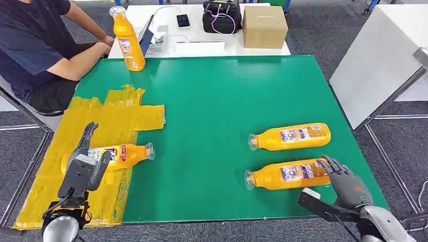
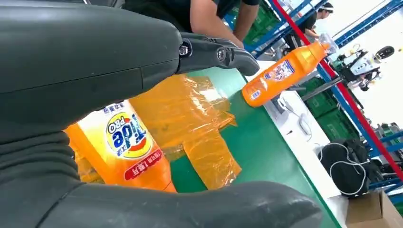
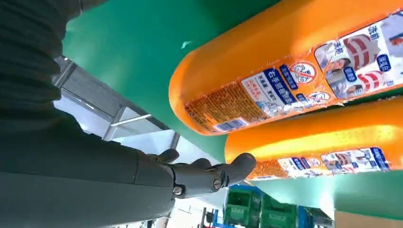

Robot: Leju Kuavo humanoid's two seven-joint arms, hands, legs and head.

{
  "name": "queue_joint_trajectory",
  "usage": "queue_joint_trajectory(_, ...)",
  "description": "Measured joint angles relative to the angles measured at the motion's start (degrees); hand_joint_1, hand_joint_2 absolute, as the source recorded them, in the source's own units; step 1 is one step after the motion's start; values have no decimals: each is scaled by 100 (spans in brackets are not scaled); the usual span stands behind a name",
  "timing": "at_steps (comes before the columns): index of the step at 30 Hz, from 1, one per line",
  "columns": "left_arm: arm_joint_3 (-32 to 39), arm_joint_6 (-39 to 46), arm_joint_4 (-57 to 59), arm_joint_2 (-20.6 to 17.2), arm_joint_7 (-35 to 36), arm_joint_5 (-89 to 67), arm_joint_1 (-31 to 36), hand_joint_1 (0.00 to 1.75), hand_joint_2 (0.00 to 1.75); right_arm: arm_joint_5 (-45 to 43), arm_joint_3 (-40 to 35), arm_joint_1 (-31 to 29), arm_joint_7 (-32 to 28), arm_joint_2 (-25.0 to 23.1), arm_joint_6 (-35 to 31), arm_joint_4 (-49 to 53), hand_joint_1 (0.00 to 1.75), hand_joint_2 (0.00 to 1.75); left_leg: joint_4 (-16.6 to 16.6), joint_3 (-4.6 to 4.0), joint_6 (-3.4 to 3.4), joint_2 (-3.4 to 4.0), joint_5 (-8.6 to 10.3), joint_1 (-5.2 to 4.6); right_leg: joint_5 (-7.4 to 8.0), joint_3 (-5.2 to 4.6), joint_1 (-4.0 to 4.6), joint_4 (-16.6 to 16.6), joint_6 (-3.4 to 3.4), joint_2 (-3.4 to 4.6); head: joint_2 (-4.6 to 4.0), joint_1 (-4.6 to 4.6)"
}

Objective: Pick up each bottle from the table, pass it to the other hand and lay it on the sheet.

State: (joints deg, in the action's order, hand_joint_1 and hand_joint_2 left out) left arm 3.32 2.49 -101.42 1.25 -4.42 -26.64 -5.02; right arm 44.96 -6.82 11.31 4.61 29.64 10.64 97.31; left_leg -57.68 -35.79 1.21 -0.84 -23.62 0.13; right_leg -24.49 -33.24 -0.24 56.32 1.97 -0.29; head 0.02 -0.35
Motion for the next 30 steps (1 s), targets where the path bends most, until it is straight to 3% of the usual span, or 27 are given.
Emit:
queue_joint_trajectory(18,-11,44,46,7,-13,35,67,0,0,394,-418,-432,118,-46,55,-562,0,175,0,1,-1,0,2,0,1,0,0,1,0,0,0,2)
queue_joint_trajectory(19,-11,44,59,9,-13,44,72,0,0,418,-446,-472,125,-55,55,-608,73,175,0,1,-1,0,2,0,1,1,0,0,0,0,0,0)
queue_joint_trajectory(20,-11,41,63,11,-13,61,75,0,0,454,-474,-503,129,-55,59,-647,171,175,0,1,-1,0,2,0,1,0,0,1,0,0,0,0)
queue_joint_trajectory(30,-151,22,184,20,55,195,262,0,0,704,-903,-1031,39,83,289,-1169,175,175,-1,26,0,1,1,1,0,21,0,-3,0,0,0,2)
